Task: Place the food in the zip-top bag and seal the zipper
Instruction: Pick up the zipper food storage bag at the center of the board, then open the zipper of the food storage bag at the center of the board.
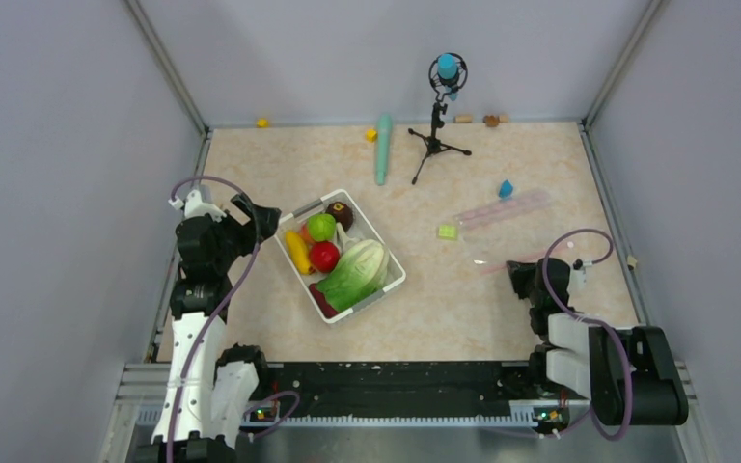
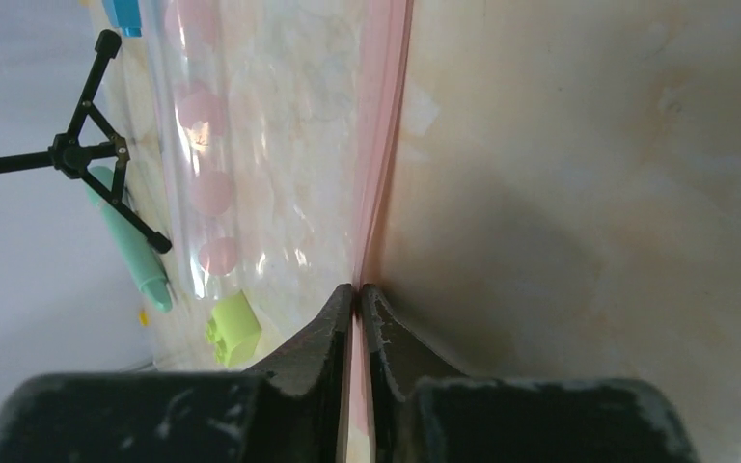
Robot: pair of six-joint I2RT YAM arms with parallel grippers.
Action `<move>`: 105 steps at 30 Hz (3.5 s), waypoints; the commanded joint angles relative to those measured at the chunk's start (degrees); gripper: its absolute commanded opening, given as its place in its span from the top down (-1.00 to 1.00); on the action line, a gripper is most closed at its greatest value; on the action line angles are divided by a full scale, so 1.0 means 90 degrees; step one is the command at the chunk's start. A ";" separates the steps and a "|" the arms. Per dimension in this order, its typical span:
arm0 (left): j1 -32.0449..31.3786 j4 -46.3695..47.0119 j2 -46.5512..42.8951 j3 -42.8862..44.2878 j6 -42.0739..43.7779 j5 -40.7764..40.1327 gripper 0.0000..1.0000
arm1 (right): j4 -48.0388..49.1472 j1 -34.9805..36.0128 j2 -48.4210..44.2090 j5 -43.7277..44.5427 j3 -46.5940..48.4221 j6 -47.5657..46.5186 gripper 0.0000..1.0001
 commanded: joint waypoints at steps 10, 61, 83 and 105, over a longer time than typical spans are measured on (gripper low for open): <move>-0.0009 0.0273 -0.0034 0.0129 0.0091 0.0335 -0.94 | -0.1029 -0.0020 -0.0257 0.0344 0.0320 -0.1102 1.00; -0.3756 0.2262 0.1414 0.0749 -0.0556 0.1477 -0.93 | -0.5878 0.4225 -0.0193 -0.3563 0.6266 -0.9259 1.00; -0.5020 0.3059 0.2980 0.0725 -0.1084 0.0480 -0.41 | -0.4375 0.4653 -0.0015 -0.3809 0.5261 -0.8599 1.00; -0.5170 0.3838 0.2010 -0.0166 0.0103 0.1278 1.00 | -0.3284 0.4654 -0.1412 -0.1770 0.4479 -0.6773 -0.65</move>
